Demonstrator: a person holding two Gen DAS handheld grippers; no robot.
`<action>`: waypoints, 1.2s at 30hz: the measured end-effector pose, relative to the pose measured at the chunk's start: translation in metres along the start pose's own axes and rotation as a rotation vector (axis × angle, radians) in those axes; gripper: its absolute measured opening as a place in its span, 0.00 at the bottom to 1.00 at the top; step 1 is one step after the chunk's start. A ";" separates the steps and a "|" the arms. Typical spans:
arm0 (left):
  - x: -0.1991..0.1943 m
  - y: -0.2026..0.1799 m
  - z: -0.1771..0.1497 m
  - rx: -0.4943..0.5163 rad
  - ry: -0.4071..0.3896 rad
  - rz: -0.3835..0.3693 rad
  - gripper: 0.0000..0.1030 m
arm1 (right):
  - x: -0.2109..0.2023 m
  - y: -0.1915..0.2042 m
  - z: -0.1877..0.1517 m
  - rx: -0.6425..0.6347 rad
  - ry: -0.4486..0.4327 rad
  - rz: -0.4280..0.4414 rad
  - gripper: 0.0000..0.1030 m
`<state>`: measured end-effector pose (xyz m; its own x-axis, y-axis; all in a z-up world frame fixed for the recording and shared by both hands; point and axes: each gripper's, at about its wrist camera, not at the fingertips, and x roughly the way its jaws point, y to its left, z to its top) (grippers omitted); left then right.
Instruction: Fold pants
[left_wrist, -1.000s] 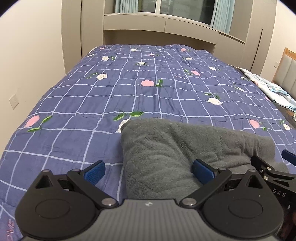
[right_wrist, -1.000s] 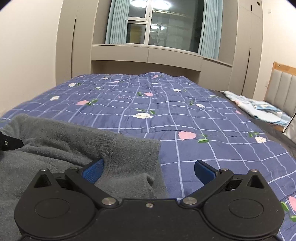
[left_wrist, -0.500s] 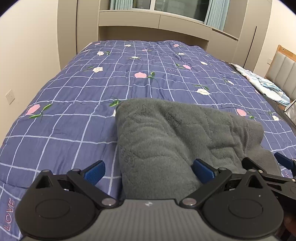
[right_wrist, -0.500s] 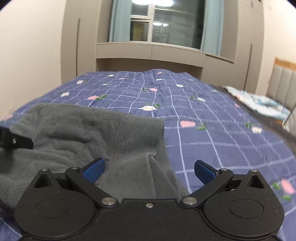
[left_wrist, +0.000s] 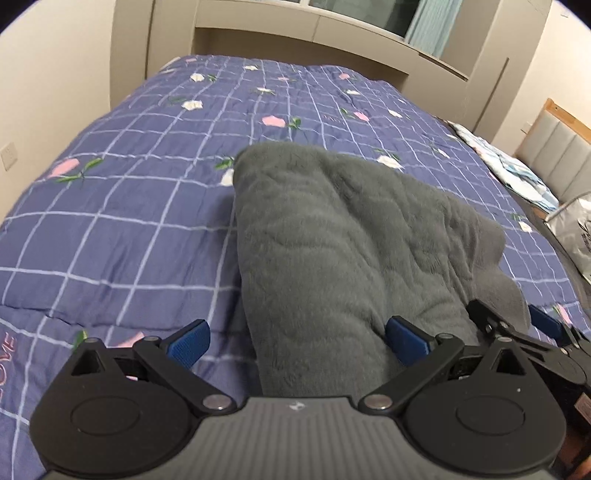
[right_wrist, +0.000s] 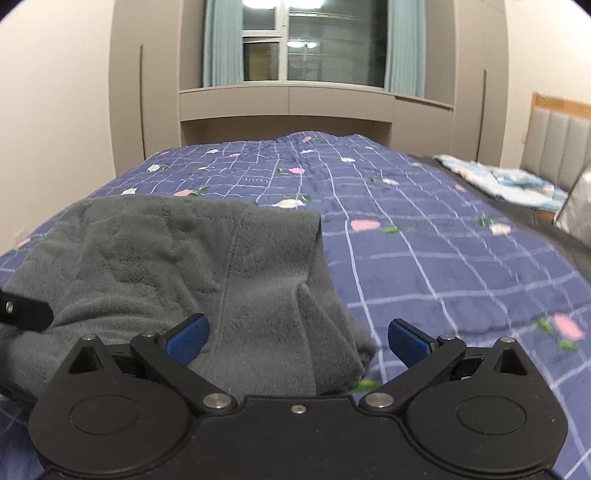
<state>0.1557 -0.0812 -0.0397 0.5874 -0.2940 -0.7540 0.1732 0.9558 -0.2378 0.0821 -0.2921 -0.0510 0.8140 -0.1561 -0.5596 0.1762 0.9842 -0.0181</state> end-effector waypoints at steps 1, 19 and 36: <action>0.000 0.000 -0.001 0.005 0.002 0.000 1.00 | 0.001 0.000 -0.001 -0.004 -0.004 0.001 0.99; 0.010 0.013 0.047 -0.051 0.004 -0.007 1.00 | 0.030 -0.007 0.067 -0.158 -0.024 0.153 1.00; 0.036 0.016 0.041 -0.075 0.031 -0.048 1.00 | 0.078 -0.042 0.037 0.134 0.111 0.318 1.00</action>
<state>0.2117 -0.0756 -0.0458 0.5547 -0.3407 -0.7591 0.1398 0.9375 -0.3186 0.1586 -0.3487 -0.0630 0.7761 0.1735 -0.6062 0.0006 0.9612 0.2758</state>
